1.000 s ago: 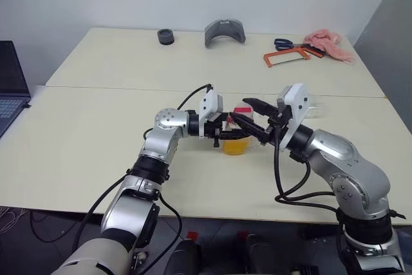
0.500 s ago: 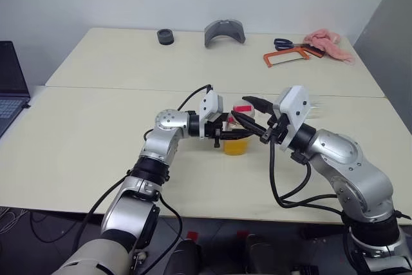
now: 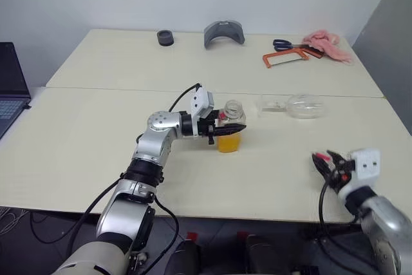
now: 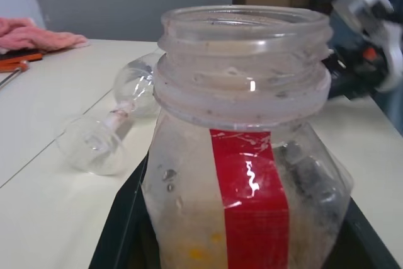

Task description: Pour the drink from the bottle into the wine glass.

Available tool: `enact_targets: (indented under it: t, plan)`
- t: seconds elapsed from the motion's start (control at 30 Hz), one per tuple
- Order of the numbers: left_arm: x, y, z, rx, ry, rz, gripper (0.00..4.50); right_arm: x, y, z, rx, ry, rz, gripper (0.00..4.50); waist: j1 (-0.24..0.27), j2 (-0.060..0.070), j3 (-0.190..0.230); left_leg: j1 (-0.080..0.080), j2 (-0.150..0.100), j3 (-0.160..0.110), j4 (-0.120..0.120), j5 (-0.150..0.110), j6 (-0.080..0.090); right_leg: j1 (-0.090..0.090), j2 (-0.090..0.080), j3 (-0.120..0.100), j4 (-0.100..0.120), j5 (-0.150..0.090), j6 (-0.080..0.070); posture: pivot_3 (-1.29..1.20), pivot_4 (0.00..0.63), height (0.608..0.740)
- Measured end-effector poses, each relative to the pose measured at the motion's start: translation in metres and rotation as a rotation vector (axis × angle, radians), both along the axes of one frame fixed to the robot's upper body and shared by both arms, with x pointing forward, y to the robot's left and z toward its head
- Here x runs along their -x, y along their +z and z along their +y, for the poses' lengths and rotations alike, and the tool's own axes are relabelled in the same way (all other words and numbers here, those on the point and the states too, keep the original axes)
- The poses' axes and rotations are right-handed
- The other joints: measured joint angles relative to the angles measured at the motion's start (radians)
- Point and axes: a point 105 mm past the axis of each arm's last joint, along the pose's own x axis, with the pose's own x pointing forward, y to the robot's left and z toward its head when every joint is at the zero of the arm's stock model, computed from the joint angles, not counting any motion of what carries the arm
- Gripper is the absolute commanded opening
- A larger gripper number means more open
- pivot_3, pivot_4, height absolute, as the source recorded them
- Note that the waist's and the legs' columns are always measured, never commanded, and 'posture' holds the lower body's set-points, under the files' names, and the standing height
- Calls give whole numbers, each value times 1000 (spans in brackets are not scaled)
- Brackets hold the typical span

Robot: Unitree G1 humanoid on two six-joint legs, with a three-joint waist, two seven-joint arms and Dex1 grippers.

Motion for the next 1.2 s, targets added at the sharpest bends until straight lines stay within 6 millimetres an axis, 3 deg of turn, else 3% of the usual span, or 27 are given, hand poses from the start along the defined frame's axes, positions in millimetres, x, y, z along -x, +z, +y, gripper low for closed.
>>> enact_targets:
  t: [0.1,0.27,0.37,0.43,0.57,0.67,0.8,0.9,1.03,1.2]
  plan:
    - [-6,3,6,16,49,6,1681,3,-1,1,15,23,-11,4371,-6,0,0,1,0,0,0,0,0,0,0,0,0,0,0,0,150,740]
    - [-22,7,23,49,193,0,1681,1,9,1,89,93,-38,4500,-5,1,0,0,0,0,0,0,0,1,0,0,0,0,0,0,150,740]
    - [-48,10,52,68,429,-24,1681,-6,29,6,165,179,-77,4500,-7,0,0,1,0,0,1,0,0,1,0,0,0,0,1,0,150,740]
    - [-67,13,80,84,629,-44,1680,-19,54,30,156,288,-145,4500,-14,0,1,1,0,0,1,0,0,0,1,0,0,0,1,0,150,740]
    - [-85,18,122,103,891,-74,1680,-36,97,100,95,564,-269,4500,-14,-1,1,0,0,-3,0,0,0,0,2,-3,0,0,0,0,150,740]
    - [-90,16,139,101,993,-85,1678,-43,114,144,67,722,-301,4500,-10,-1,1,-2,0,-5,1,0,-1,0,-1,-4,-1,0,0,0,150,740]
    - [-94,17,161,128,1109,-80,1677,-56,123,190,75,844,-305,4500,-9,-2,1,-2,-1,-3,2,2,-4,-1,-4,-3,-1,0,1,0,150,740]
    - [-95,18,166,134,1139,-82,1674,-63,123,211,91,885,-302,4500,-10,-2,0,-2,-1,-5,1,2,-4,-1,-4,-4,-1,0,0,0,150,740]
    - [-97,17,171,144,1174,-70,1674,-68,118,221,102,898,-281,4500,-12,-2,0,-2,-1,-5,1,2,-4,-1,-4,-4,0,1,0,0,150,740]
    - [-97,10,181,162,1231,-29,3242,-71,119,229,115,914,-280,4500,-19,-1,0,-1,0,-5,1,2,-4,-1,-3,-4,1,1,0,0,150,740]
